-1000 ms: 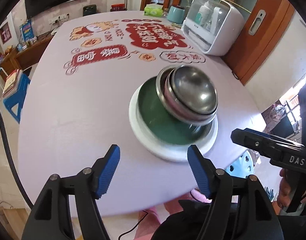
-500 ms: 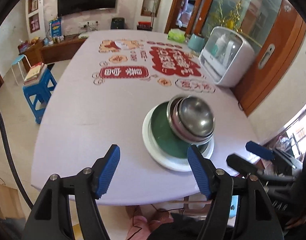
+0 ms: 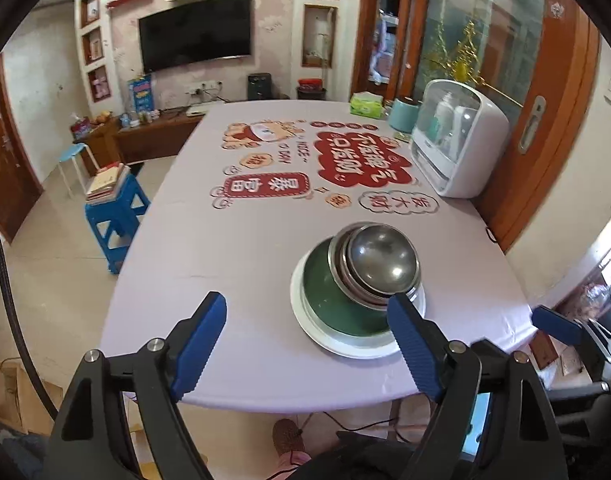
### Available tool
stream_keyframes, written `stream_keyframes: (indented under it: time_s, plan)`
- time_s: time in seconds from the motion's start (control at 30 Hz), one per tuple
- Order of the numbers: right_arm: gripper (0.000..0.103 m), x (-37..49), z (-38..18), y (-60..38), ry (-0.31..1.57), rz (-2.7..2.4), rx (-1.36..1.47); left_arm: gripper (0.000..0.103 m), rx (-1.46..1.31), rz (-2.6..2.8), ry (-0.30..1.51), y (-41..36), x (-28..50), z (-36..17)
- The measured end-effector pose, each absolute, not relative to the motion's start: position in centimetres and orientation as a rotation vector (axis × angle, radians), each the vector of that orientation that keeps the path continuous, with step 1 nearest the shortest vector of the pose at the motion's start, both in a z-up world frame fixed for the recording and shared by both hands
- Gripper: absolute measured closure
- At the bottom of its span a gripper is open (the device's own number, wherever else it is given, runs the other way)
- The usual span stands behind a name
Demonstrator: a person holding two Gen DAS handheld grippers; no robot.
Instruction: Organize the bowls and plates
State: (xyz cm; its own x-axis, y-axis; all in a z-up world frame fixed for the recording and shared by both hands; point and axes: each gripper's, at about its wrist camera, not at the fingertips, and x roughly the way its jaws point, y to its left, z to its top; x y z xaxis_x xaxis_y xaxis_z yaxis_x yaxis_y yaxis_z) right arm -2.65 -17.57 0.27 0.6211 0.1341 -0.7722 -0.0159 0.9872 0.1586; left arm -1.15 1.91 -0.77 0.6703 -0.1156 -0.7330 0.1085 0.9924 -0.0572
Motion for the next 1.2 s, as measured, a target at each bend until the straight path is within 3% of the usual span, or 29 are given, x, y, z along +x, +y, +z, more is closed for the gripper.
stream_keyframes:
  time_s: [0.3, 1.2]
  plan:
    - [0.000, -2.2, 0.4, -17.9, 0.871, 0.081, 0.122, 0.001, -0.021, -0.071, 0.804, 2.0, -1.1, -0.6]
    - [0.000, 1.7, -0.2, -17.3, 0.894, 0.137, 0.103, 0.001, -0.026, 0.027, 0.810, 2.6, 2.1, -1.3]
